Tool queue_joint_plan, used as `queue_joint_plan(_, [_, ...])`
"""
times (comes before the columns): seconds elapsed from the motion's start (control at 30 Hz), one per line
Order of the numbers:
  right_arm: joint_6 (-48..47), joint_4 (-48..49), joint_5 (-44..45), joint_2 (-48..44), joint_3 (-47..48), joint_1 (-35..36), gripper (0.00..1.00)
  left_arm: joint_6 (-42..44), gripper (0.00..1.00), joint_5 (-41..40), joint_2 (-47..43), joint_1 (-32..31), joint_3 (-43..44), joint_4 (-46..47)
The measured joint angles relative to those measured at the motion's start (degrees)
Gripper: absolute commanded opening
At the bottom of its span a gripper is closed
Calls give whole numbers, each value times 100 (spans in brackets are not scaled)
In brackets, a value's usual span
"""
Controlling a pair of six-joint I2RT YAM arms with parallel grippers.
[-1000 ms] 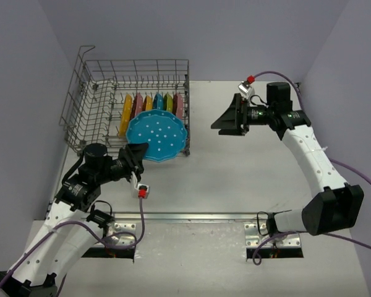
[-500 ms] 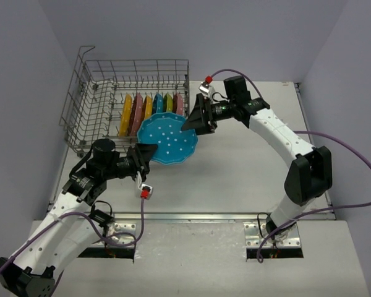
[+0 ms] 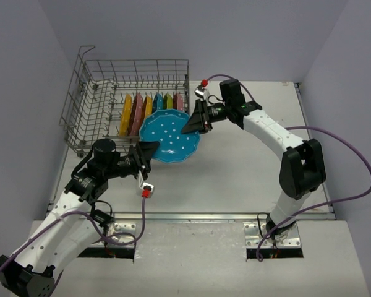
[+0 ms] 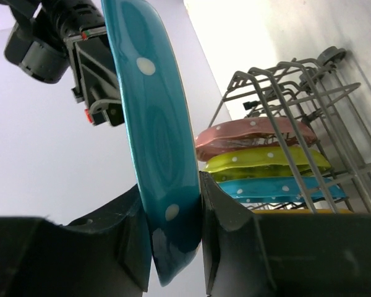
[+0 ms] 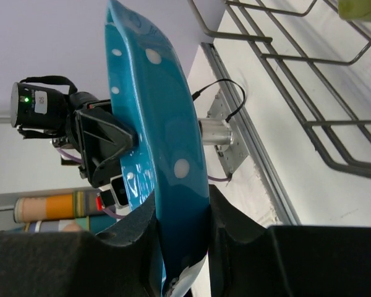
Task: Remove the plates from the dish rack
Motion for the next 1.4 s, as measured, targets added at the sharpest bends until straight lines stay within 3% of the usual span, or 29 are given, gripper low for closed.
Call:
queue_joint_plan(0.03, [57,33,-24,-58,-90,-20,0,8,64,1,0,-1,-2,41])
queue_joint_plan(0.07, [112,67,-51,-113,-173,-62,0,43,71,-1,-1,-14,-4,117])
queue_joint_plan(0.13, [161,100,-91,-221,-342,-205,0,75,81,-34,-23,-32,-5,412])
queue_joint_plan(0.23, [286,96,-272,-263,-464,-671,0,132,88,-195,-105,-33,-3,757])
queue_joint_plan(0.43, [386,216,-226,-291,-469,-2377,0,-500,89,-845,-14,-33,318,1169])
queue_joint_plan(0.57, [346,240,13,-294,-469,-3457,0,-1514,89,-1575,331,-33,1026,1399])
queue_joint_plan(0.67, [-91,-101,409,-223,-348,-3881,0,-2546,88,-2267,682,-33,1741,1417])
queue_joint_plan(0.87, [-1077,-782,1180,582,240,-3970,0,-4435,89,-3457,1204,-33,2985,1251])
queue_joint_plan(1.1, [-1596,-1115,1825,1880,728,-3906,0,-6109,90,-4537,1450,-33,3425,645])
queue_joint_plan(1.2, [-1723,-1157,2061,2227,813,-3877,0,-6756,91,-4833,1546,-33,3454,189])
queue_joint_plan(1.27, [-1800,-1255,2198,2442,954,-3855,0,-7155,99,-4912,1605,-33,3514,-154])
queue_joint_plan(1.4, [-1908,-1420,2237,2788,1488,-3769,0,-7929,100,-4902,1774,-33,3873,-864])
